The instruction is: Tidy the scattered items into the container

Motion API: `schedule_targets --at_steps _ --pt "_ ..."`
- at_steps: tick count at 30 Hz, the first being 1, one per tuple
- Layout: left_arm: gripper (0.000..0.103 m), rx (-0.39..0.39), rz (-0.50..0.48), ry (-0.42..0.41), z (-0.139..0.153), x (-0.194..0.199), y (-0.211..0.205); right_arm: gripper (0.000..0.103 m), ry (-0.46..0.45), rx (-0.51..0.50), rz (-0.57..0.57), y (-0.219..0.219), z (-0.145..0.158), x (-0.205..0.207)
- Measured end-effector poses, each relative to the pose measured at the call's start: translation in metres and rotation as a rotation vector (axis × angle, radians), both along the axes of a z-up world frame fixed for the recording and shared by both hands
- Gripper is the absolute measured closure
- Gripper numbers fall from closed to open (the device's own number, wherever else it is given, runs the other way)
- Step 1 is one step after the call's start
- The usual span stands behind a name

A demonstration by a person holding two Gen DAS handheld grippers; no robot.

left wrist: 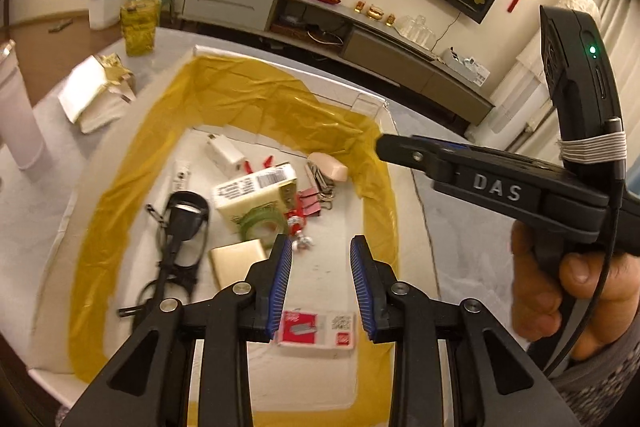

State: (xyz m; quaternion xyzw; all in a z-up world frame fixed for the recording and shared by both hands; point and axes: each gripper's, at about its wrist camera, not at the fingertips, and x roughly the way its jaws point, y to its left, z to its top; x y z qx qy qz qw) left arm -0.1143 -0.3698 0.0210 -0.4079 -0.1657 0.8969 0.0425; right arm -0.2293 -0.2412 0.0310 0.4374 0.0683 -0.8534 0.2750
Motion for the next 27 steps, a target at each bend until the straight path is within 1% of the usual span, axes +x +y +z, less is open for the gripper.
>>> schedule_targets --at_steps 5,13,14,16,19,24,27 --pt "0.071 -0.011 -0.002 0.018 0.009 0.018 -0.005 0.066 -0.007 0.01 0.015 0.008 0.003 0.024" --pt "0.071 -0.026 -0.005 0.013 0.014 0.04 -0.006 0.066 0.029 0.074 0.088 0.01 0.013 0.083" --pt "0.071 -0.03 -0.006 0.014 0.016 0.043 -0.005 0.065 0.032 0.086 0.095 0.01 0.013 0.091" --pt "0.069 -0.04 -0.008 0.02 0.018 0.049 -0.003 0.058 0.04 0.111 0.104 0.01 0.013 0.104" --pt "0.067 -0.057 -0.016 0.036 0.024 0.061 0.001 0.057 0.051 0.14 0.11 0.011 0.014 0.117" --pt "0.066 -0.066 -0.032 0.056 0.031 0.076 0.006 0.056 0.077 0.197 0.102 0.013 0.015 0.136" --pt "0.065 -0.075 -0.038 0.069 0.035 0.085 0.009 0.056 0.073 0.226 0.105 0.013 0.013 0.144"
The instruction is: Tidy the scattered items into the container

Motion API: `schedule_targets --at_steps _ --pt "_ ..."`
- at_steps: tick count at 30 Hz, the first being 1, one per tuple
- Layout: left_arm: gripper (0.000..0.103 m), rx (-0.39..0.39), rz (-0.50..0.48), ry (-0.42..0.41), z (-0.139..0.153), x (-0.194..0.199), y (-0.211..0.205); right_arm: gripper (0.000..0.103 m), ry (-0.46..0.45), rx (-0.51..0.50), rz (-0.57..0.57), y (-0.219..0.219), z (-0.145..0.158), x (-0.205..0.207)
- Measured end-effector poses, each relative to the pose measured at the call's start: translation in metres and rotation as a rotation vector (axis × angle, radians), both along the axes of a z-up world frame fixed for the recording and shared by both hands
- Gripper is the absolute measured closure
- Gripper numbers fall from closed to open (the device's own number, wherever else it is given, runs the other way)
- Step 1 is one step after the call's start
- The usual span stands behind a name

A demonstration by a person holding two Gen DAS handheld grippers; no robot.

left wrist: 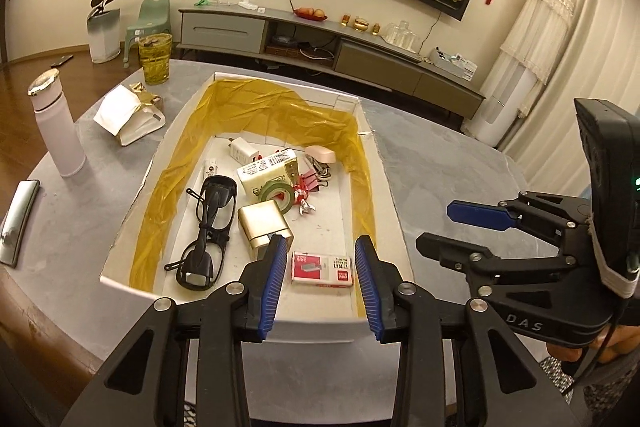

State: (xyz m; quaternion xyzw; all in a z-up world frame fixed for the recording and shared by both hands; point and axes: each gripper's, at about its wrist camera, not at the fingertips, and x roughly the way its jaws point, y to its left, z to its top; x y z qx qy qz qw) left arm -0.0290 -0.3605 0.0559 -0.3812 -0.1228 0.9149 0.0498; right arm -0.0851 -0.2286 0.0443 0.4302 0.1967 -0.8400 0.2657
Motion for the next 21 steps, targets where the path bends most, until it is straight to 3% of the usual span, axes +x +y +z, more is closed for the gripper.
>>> schedule_targets --at_steps 5,14,21 --pt "0.063 -0.01 0.0 0.017 0.006 0.015 0.0 0.056 -0.016 0.04 0.029 -0.005 -0.007 0.018" --pt "0.062 -0.02 0.014 0.049 0.015 0.041 -0.012 0.056 -0.058 0.025 0.04 -0.014 -0.001 0.032" --pt "0.062 -0.011 0.023 0.07 0.021 0.054 -0.02 0.056 -0.027 0.001 0.048 -0.027 0.012 0.039"
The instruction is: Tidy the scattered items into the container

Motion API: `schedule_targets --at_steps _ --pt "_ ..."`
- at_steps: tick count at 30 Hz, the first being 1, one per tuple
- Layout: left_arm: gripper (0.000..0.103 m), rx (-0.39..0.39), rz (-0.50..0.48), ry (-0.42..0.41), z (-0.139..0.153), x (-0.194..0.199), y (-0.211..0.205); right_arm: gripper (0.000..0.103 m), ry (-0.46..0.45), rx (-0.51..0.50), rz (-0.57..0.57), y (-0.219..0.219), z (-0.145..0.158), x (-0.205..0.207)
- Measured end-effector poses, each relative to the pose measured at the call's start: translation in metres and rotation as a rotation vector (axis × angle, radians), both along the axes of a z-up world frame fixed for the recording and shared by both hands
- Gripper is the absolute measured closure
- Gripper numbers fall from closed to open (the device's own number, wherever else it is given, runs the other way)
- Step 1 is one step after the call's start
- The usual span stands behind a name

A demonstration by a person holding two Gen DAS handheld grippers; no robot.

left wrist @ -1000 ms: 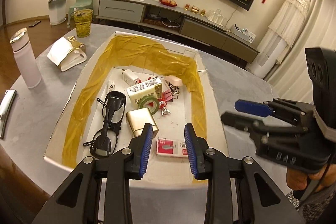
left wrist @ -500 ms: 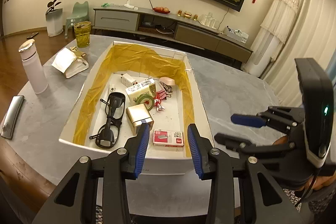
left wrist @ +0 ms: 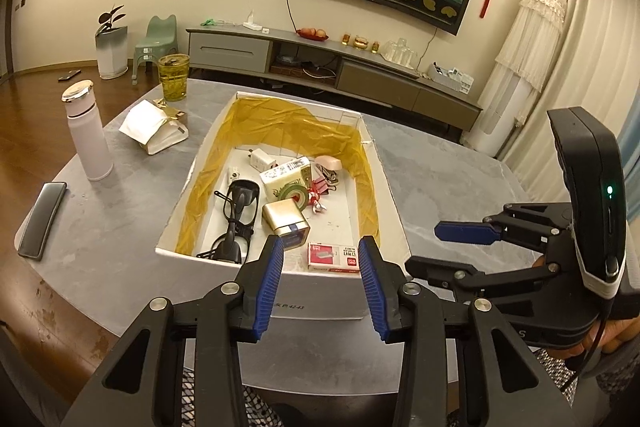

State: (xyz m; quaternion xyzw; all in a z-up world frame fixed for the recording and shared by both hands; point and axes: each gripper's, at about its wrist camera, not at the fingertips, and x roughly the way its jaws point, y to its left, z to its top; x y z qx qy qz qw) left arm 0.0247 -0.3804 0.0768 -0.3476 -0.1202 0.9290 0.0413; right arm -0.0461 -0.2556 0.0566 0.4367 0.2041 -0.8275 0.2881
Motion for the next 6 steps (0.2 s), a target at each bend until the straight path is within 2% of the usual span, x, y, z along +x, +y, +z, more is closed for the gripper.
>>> schedule_targets --at_steps 6 --pt "0.062 0.007 0.001 0.008 0.0022 0.0035 -0.0038 0.056 0.01 0.011 -0.002 -0.0075 0.0034 0.0026"
